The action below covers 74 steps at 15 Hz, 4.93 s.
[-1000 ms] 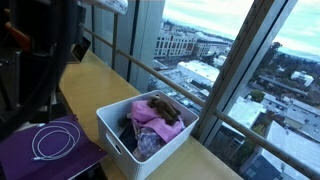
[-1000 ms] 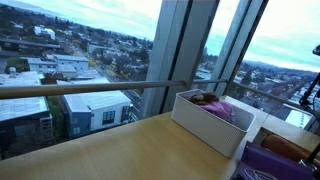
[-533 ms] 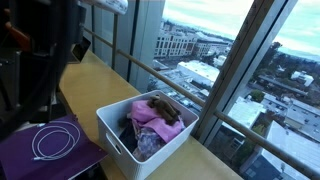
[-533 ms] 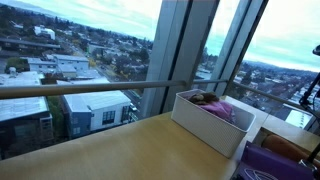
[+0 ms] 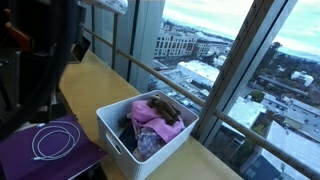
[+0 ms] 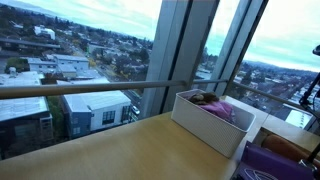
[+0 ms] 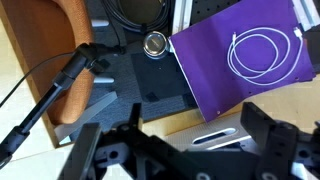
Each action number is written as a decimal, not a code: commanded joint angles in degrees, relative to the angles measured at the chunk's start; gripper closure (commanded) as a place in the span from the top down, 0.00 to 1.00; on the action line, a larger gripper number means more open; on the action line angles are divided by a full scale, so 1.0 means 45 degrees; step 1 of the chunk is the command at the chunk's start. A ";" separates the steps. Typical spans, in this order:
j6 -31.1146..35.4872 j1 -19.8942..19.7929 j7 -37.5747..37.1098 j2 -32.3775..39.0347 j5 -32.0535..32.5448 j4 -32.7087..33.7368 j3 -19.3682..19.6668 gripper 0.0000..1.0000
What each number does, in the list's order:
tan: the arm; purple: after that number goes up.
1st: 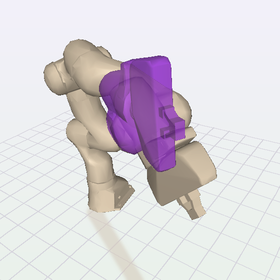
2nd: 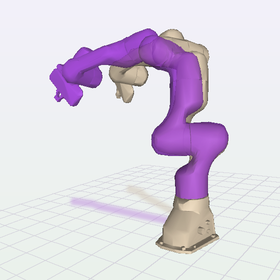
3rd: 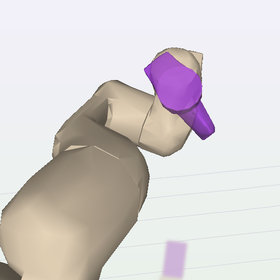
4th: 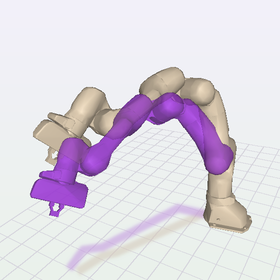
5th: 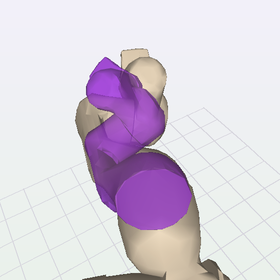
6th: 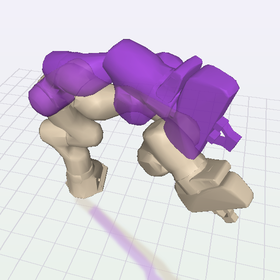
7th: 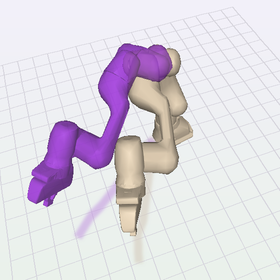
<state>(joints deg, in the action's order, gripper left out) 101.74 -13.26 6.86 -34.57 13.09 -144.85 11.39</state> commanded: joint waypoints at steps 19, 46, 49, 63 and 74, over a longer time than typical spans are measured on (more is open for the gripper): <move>-0.0028 0.0082 -0.0034 -0.0003 0.0034 0.0020 0.0069 1.00; 0.7287 0.2054 -0.0401 1.3380 -0.2814 1.0772 -0.1406 1.00; 0.6941 0.1785 -0.0382 1.4340 -0.2927 1.1368 -0.1450 1.00; 0.3221 0.0391 -0.0576 1.7265 -0.3599 1.4236 -0.1548 0.49; 0.0742 0.0867 -0.0507 1.4498 -0.4143 1.3747 -0.2121 0.03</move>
<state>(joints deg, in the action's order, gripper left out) 108.99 -9.33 4.32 35.88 -4.04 -81.30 2.30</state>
